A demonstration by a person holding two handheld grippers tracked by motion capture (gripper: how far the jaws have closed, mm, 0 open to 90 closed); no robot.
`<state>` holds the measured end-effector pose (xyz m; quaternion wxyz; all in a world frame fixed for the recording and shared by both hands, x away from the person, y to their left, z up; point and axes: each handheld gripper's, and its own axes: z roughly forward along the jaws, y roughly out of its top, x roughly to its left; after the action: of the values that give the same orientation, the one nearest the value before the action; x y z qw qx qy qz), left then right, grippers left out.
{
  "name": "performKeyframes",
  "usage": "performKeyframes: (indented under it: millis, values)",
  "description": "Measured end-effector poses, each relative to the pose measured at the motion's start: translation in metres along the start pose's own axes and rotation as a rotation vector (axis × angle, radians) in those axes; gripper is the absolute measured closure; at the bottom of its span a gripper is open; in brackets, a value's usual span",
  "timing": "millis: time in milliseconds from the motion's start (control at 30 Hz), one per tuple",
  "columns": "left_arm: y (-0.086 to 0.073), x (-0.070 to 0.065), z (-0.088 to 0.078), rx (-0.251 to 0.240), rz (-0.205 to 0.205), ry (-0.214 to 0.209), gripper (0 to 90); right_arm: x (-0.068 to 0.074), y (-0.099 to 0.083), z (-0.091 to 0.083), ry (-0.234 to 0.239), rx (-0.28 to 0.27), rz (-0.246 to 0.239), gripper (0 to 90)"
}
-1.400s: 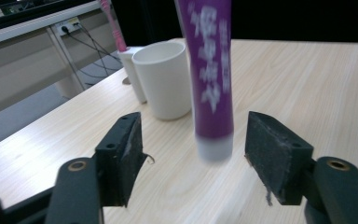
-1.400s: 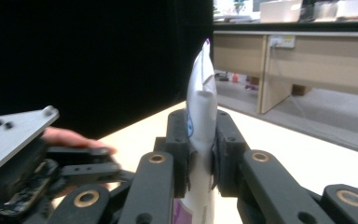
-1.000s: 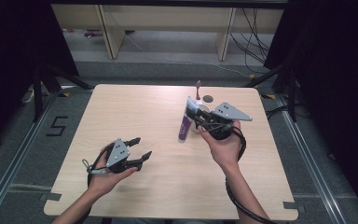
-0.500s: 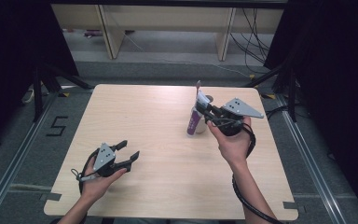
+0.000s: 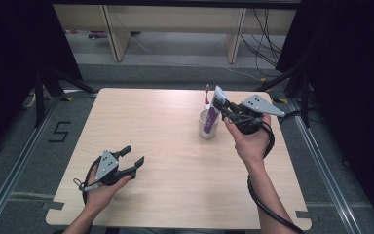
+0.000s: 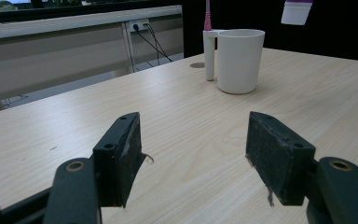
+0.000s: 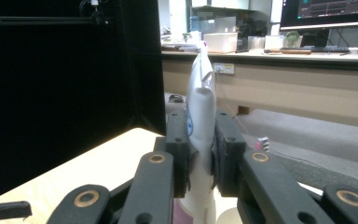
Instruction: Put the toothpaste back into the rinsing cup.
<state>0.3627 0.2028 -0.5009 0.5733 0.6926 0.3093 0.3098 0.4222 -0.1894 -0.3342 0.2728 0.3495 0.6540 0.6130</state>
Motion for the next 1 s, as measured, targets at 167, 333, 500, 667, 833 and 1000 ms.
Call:
performKeyframes:
  millis: [167,333,500,667,833,1000]
  values:
    - [0.001,0.001,-0.001,0.004,-0.01,0.011,35.7,-0.004,0.003,-0.002,-0.013,-0.006,-0.008,79.6]
    - [-0.002,0.002,0.0,0.009,-0.012,0.022,35.9,-0.006,0.006,-0.003,-0.017,0.008,0.007,79.6]
    - [-0.004,0.003,-0.001,0.005,-0.024,0.029,35.9,-0.009,0.009,-0.003,-0.027,-0.014,-0.007,79.5]
    - [-0.008,0.006,-0.003,0.0,-0.036,0.04,35.8,-0.01,0.012,-0.001,-0.034,-0.009,0.004,79.6]
    - [-0.011,0.01,-0.002,-0.016,-0.04,0.045,35.6,-0.014,0.017,0.003,-0.053,-0.022,-0.005,79.5]
    - [-0.013,0.009,-0.002,0.008,-0.041,0.062,34.8,-0.017,0.021,0.008,-0.064,-0.014,-0.016,79.5]
